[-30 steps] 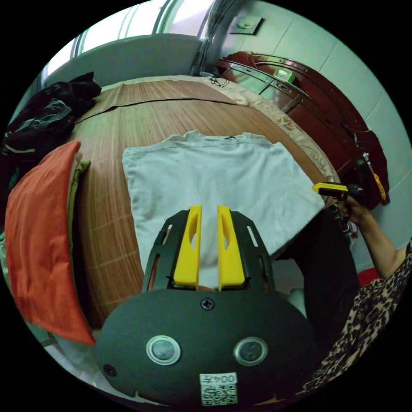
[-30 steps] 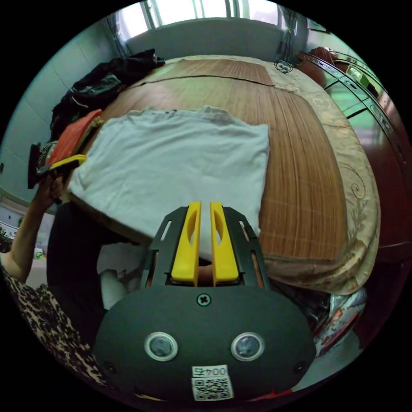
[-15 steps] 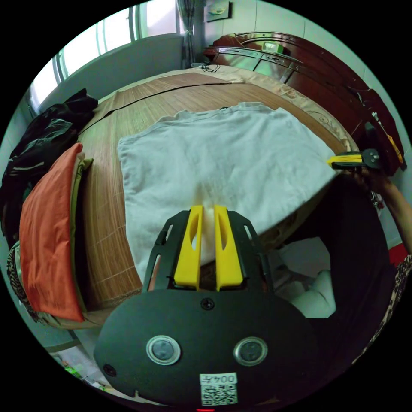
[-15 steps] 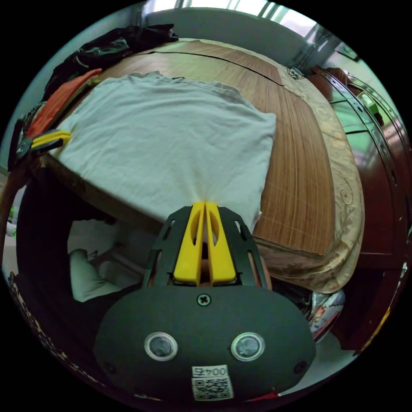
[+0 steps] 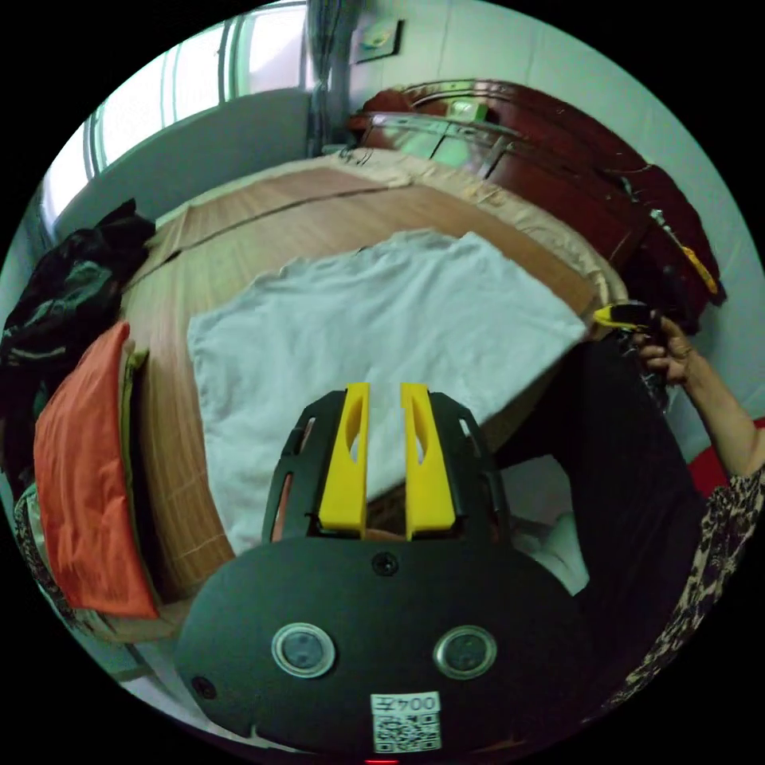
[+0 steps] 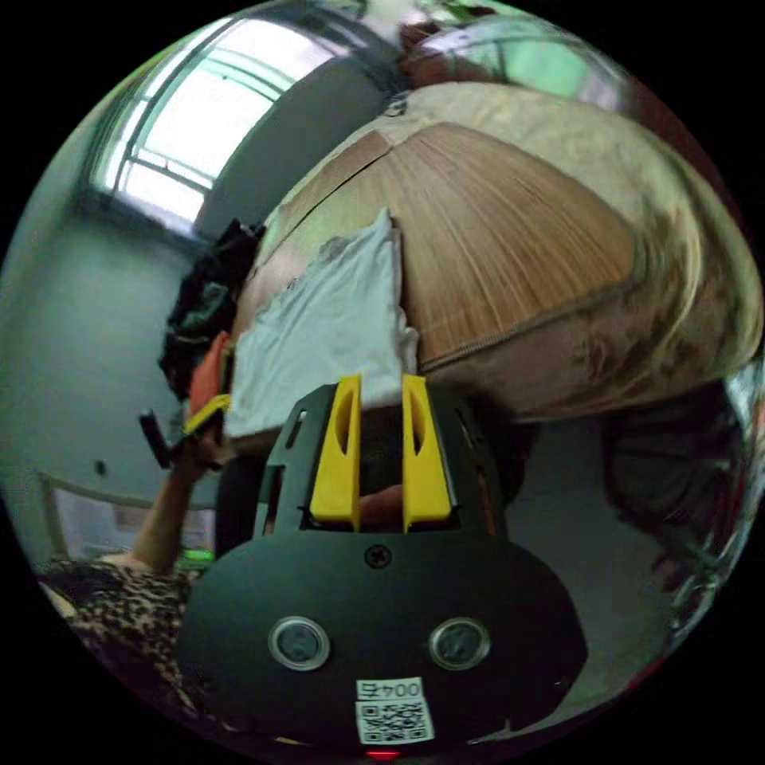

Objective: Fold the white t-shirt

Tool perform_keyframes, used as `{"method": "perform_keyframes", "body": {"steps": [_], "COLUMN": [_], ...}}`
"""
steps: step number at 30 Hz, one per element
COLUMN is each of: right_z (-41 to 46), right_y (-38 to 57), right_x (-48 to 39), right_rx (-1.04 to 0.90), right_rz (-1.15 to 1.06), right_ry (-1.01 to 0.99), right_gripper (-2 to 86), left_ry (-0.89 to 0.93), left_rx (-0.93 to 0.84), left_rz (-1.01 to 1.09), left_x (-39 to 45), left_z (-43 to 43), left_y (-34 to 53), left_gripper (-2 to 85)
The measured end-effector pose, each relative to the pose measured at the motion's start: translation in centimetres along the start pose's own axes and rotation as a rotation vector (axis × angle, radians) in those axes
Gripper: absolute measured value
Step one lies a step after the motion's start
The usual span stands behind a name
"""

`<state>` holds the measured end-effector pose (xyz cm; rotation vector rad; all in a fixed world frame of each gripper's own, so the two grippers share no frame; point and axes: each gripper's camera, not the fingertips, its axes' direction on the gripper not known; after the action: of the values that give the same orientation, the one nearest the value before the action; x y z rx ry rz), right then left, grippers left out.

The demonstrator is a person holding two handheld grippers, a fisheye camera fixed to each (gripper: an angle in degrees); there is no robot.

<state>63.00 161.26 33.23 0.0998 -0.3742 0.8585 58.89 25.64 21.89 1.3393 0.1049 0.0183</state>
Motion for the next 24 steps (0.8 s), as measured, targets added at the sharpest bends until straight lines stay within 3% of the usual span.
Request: {"method": "perform_keyframes", "body": {"steps": [5,18,24], "right_z": [0.0,1.8,2.7], "right_y": [0.1,-5.0,-7.1], "right_x": [8.1,11.9,13.6], "right_rx": [0.031,-0.152,-0.230], "right_rz": [0.275,0.183,0.163], "right_ry": [-0.330,-0.219,-0.239], "right_gripper": [9.9,10.8,5.0], "left_ry": [0.095,0.191,0.164], "left_rx": [0.039,-0.030,-0.067], "left_rz": [0.196,0.489,0.573], "left_x": [11.3,31.9,38.4], "left_z": [0.8,5.8,7.4], "left_y": [-4.8,-12.6,-14.2], "left_gripper": [9.7,11.5,13.0]}}
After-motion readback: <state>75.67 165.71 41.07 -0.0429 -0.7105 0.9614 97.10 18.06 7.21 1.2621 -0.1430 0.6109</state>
